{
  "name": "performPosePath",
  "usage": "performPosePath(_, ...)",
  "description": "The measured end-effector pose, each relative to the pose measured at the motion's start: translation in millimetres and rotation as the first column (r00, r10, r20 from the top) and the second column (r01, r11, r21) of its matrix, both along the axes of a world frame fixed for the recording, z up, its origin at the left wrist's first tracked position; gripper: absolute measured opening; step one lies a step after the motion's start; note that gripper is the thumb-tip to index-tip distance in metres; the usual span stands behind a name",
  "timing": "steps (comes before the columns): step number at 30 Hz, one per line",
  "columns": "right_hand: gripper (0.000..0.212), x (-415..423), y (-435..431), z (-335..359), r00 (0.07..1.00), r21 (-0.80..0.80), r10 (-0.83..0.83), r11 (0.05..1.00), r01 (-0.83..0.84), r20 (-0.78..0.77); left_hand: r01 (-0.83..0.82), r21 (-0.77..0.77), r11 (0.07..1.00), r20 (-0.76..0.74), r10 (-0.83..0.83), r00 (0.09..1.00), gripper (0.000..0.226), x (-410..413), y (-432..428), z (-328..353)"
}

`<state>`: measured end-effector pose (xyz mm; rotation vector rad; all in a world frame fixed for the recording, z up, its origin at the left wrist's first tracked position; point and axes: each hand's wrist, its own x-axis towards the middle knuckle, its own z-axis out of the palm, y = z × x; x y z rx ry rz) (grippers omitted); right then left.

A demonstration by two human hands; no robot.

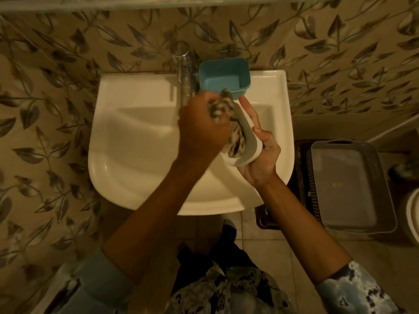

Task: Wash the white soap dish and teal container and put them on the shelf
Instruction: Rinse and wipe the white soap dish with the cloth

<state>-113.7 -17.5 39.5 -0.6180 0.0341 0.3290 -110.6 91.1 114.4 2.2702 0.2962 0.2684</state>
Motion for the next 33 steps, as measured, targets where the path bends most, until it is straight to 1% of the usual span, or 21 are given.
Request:
performPosePath(2, 0.076, 1, 4, 1, 1.000, 0.012, -0.026, 1.000, 0.026, 0.014, 0.153, 0.198, 0.968, -0.021, -0.152, 0.988, 0.034, -9, -14, -7)
performPosePath(3, 0.074, 2, 3, 1, 0.999, 0.006, -0.043, 0.999, 0.043, 0.018, 0.213, 0.256, 0.943, -0.064, -0.203, 0.977, 0.039, -11, -19, -10)
performPosePath(4, 0.071, 2, 2, 0, 0.998, -0.002, -0.057, 0.998, 0.057, 0.019, 0.269, 0.279, 0.922, -0.114, -0.247, 0.962, 0.044, -12, -21, -13)
performPosePath(7, 0.063, 2, -4, -4, 0.997, -0.045, -0.072, 0.996, 0.073, 0.010, 0.400, 0.243, 0.884, -0.214, -0.353, 0.911, 0.046, -10, -19, -14)
performPosePath(9, 0.061, 1, -10, -7, 0.997, -0.069, -0.082, 0.994, 0.082, 0.004, 0.481, 0.219, 0.849, -0.249, -0.428, 0.869, 0.046, -13, -17, -14)
performPosePath(11, 0.061, 2, -16, -10, 0.996, -0.091, -0.093, 0.992, 0.093, 0.000, 0.575, 0.200, 0.793, -0.268, -0.521, 0.811, 0.044, -20, -17, -14)
performPosePath(14, 0.060, 1, -24, -10, 0.997, -0.122, -0.075, 0.989, 0.078, 0.030, 0.689, 0.085, 0.720, -0.233, -0.658, 0.716, 0.038, -28, -14, -14)
performPosePath(16, 0.060, -1, -26, -12, 0.998, -0.130, -0.056, 0.990, 0.060, 0.035, 0.702, 0.007, 0.712, -0.221, -0.684, 0.695, 0.038, -28, -10, -12)
performPosePath(18, 0.060, -3, -26, -14, 0.999, -0.129, -0.037, 0.991, 0.041, 0.031, 0.711, -0.083, 0.698, -0.267, -0.703, 0.659, 0.041, -23, -4, -9)
performPosePath(19, 0.061, -5, -26, -14, 0.999, -0.124, -0.018, 0.992, 0.022, 0.036, 0.728, -0.142, 0.671, -0.306, -0.729, 0.612, 0.041, -18, 1, -7)
performPosePath(21, 0.062, -9, -25, -15, 0.998, -0.119, 0.036, 0.992, -0.030, 0.050, 0.758, -0.286, 0.586, -0.371, -0.798, 0.475, 0.040, -5, 14, -1)
performPosePath(22, 0.062, -10, -24, -14, 0.996, -0.127, 0.071, 0.990, -0.063, 0.057, 0.739, -0.387, 0.551, -0.380, -0.826, 0.416, 0.039, 1, 23, 2)
performPosePath(23, 0.063, -11, -22, -13, 0.994, -0.132, 0.090, 0.988, -0.082, 0.056, 0.686, -0.499, 0.529, -0.371, -0.846, 0.383, 0.037, 6, 33, 6)
performPosePath(24, 0.066, -11, -22, -13, 0.996, -0.124, 0.080, 0.990, -0.074, 0.041, 0.605, -0.602, 0.521, -0.345, -0.853, 0.391, 0.035, 9, 44, 9)
performPosePath(25, 0.072, -11, -21, -13, 0.999, -0.101, 0.050, 0.994, -0.048, 0.017, 0.507, -0.691, 0.515, -0.309, -0.844, 0.438, 0.034, 9, 55, 10)
performPosePath(27, 0.095, -7, -24, -11, 0.998, -0.055, -0.029, 0.998, 0.026, -0.064, 0.304, -0.810, 0.502, -0.248, -0.761, 0.599, 0.034, 3, 74, 7)
performPosePath(28, 0.105, -5, -25, -9, 0.992, -0.040, -0.037, 0.999, 0.033, -0.122, 0.206, -0.843, 0.497, -0.235, -0.685, 0.689, 0.036, -2, 82, 3)
performPosePath(29, 0.109, -3, -26, -7, 0.985, -0.029, -0.023, 0.999, 0.019, -0.171, 0.120, -0.871, 0.477, -0.225, -0.603, 0.765, 0.038, -9, 87, -1)
performPosePath(30, 0.107, -2, -29, -6, 0.980, -0.028, -0.012, 1.000, 0.007, -0.199, 0.054, -0.899, 0.435, -0.208, -0.532, 0.821, 0.040, -16, 89, -4)
performPosePath(31, 0.100, 0, -31, -6, 0.978, -0.036, -0.012, 0.999, 0.005, -0.209, 0.004, -0.924, 0.383, -0.193, -0.473, 0.860, 0.043, -24, 88, -7)
performPosePath(33, 0.073, 2, -32, -4, 0.974, -0.077, -0.029, 0.997, 0.012, -0.223, -0.056, -0.951, 0.305, -0.177, -0.383, 0.907, 0.047, -41, 78, -13)
